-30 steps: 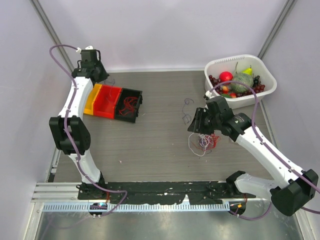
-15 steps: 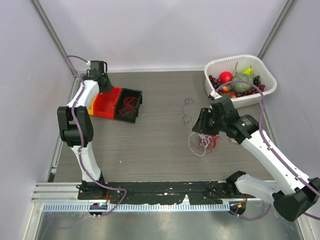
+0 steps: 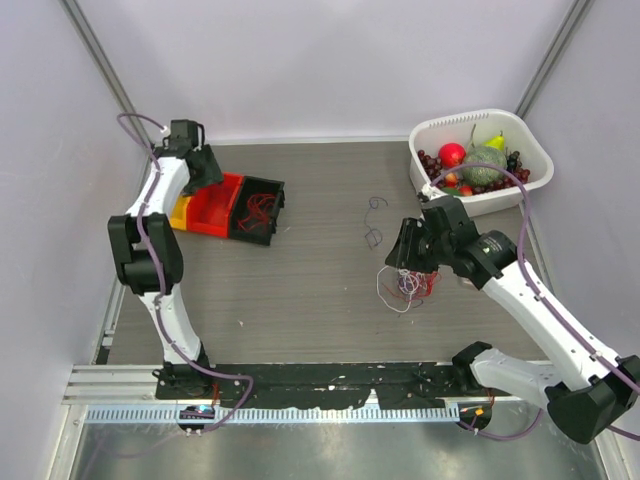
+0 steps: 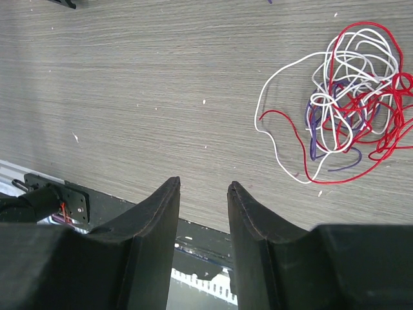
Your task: Untangle the cables
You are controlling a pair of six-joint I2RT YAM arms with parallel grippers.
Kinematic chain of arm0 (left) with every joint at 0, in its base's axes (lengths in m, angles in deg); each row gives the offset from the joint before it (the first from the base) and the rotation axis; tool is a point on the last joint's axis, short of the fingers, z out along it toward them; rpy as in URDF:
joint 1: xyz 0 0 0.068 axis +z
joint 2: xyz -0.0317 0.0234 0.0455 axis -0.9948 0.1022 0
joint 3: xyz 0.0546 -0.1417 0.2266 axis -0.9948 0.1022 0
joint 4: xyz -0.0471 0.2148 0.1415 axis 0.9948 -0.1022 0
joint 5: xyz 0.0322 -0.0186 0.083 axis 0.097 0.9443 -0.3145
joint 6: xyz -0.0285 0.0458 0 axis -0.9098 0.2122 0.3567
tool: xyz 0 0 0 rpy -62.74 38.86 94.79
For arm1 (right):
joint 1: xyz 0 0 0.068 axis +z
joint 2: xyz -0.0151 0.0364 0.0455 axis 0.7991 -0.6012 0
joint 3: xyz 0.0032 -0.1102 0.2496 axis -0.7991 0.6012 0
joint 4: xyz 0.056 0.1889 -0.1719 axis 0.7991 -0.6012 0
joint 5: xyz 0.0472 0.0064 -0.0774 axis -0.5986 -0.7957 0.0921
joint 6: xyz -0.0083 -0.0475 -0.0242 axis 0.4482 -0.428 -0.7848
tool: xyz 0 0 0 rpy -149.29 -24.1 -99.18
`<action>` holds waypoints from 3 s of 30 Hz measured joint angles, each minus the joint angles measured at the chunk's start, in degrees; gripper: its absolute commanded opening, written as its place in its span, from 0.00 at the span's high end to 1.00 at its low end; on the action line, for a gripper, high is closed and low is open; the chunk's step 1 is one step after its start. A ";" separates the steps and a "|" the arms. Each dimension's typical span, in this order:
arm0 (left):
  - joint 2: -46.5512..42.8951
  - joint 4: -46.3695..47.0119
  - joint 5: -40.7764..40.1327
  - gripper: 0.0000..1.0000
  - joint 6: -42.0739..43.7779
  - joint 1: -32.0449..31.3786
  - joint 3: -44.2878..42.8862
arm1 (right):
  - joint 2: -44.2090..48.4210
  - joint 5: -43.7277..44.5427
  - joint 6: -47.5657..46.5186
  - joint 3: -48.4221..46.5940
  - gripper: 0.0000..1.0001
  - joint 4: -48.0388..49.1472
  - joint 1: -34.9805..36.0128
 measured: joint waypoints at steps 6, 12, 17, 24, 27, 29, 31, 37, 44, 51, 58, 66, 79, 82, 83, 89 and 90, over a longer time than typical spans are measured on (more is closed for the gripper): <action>-16.09 -1.73 2.93 0.29 -3.72 -1.64 7.04 | -7.65 0.26 -0.52 -1.64 0.55 0.76 0.00; -36.37 -0.87 11.78 0.26 -6.91 -15.58 25.68 | -21.05 2.64 -3.34 -8.13 0.41 2.08 -1.60; -49.57 -1.14 19.34 0.25 -11.82 -29.44 42.82 | -32.83 5.01 -8.11 -15.63 0.41 3.69 -3.80; -65.55 -3.76 21.42 0.24 -17.29 -32.59 49.99 | -49.57 7.48 -14.73 -25.42 0.48 6.10 -4.66; -69.26 -5.05 21.05 0.24 -17.59 -32.59 49.99 | -54.90 7.26 -16.28 -28.87 0.66 6.40 -4.66; -70.05 -5.88 20.96 0.24 -17.64 -32.59 49.99 | -57.13 6.93 -16.83 -30.32 0.83 6.56 -4.61; -70.20 -6.54 20.85 0.24 -17.81 -32.59 49.99 | -58.23 6.45 -17.29 -30.67 0.98 6.71 -4.50; -69.20 -6.58 20.04 0.25 -18.60 -32.59 49.94 | -56.11 4.13 -16.50 -28.33 0.99 7.82 -1.42; -68.61 -1.42 21.57 0.23 -18.45 -32.59 49.55 | -41.92 -10.93 -9.68 -14.38 0.99 14.27 13.25; -67.12 12.63 31.10 0.25 -18.64 -32.59 49.05 | -31.71 -29.70 0.76 -3.80 0.99 27.34 13.77; -60.89 21.94 38.95 0.22 -18.38 -33.18 48.30 | -27.91 -38.60 4.68 -1.38 0.99 32.06 12.44; -56.83 29.97 45.48 0.27 -17.94 -33.57 47.43 | -23.37 -45.42 5.07 -1.18 0.99 33.24 8.66; -54.47 36.24 50.95 0.36 -16.76 -34.36 47.43 | -23.23 -52.33 5.27 -1.44 0.99 33.48 6.43; -53.90 35.74 48.87 0.39 -16.79 -34.36 47.30 | -22.84 -52.43 6.14 -1.44 0.99 34.38 6.43; -53.51 34.93 47.15 0.39 -16.90 -34.36 47.10 | -22.60 -51.84 6.03 -1.46 0.99 34.32 6.43; -53.77 27.67 32.96 0.40 -19.19 -34.36 46.80 | -22.40 -38.62 1.22 -4.52 0.99 24.87 7.28; -54.07 25.66 30.32 0.40 -19.74 -34.34 46.66 | -22.62 -35.39 0.68 -4.70 0.99 23.78 7.61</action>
